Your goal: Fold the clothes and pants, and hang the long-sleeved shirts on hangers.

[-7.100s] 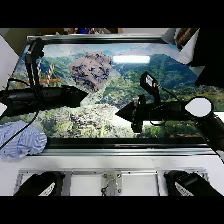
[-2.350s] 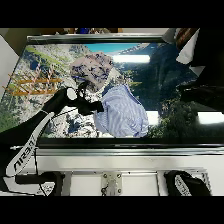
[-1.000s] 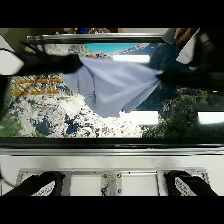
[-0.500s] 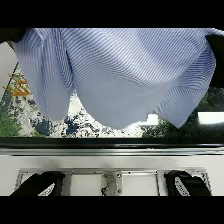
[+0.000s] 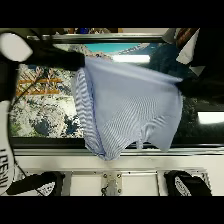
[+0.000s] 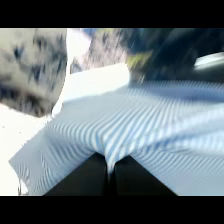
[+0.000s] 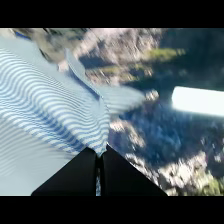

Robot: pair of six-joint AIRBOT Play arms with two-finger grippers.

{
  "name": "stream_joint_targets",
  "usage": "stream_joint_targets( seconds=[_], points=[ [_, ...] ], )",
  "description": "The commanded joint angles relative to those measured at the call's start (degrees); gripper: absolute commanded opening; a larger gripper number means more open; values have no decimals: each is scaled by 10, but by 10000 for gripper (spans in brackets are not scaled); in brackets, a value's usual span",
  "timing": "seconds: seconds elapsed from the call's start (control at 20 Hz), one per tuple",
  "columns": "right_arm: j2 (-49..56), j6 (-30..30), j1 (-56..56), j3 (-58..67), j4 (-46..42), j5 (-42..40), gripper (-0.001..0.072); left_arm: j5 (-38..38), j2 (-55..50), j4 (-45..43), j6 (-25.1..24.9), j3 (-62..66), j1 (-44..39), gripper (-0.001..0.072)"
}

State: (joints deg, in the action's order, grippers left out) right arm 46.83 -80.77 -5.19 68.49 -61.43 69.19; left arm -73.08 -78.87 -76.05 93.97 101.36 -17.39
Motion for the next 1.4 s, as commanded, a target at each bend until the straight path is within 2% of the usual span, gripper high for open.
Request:
stream_joint_targets(
  seconds=[0.0, 0.05, 0.1, 0.15, 0.2, 0.45, 0.5, 0.65, 0.85, 0.9, 1.05, 1.35],
  points=[
    [2, -28, 0, -141, -54, 28, 20, -36, -81, 23, -1, -98, -4, 16],
    [4, -23, 0, -177, -31, 28, 39, -31, -97, 43, -1, -130, -11, 19],
    [10, -10, 0, -202, -15, 28, 223, -26, -111, 55, -2, -151, -19, 218],
    [19, 2, 0, -214, -14, 28, 533, -20, -123, 57, -4, -163, -26, 529],
    [27, 11, -1, -213, -16, 27, 654, -19, -129, 55, -6, -166, -30, 614],
    [67, 15, -21, -141, -23, -23, 649, -38, -113, 52, -6, -110, -18, 614],
    [110, 16, -25, -99, -31, -24, 584, -34, -100, 52, -6, -103, -17, 614],
    [356, 46, -30, 83, -39, -19, 586, -30, -64, 53, -6, -132, -22, 614],
    [600, 84, -29, 257, 7, 50, 592, -32, -45, 57, -5, -195, -29, 614],
    [630, 97, -29, 279, 19, 64, 592, -37, -45, 57, -5, -202, -29, 614],
    [671, 149, -29, 295, 85, 67, 592, -37, -45, 57, -5, -213, -29, 614],
    [701, 152, -7, 295, 120, 75, 592, -23, -45, 57, -5, -213, -29, 614]
  ],
)
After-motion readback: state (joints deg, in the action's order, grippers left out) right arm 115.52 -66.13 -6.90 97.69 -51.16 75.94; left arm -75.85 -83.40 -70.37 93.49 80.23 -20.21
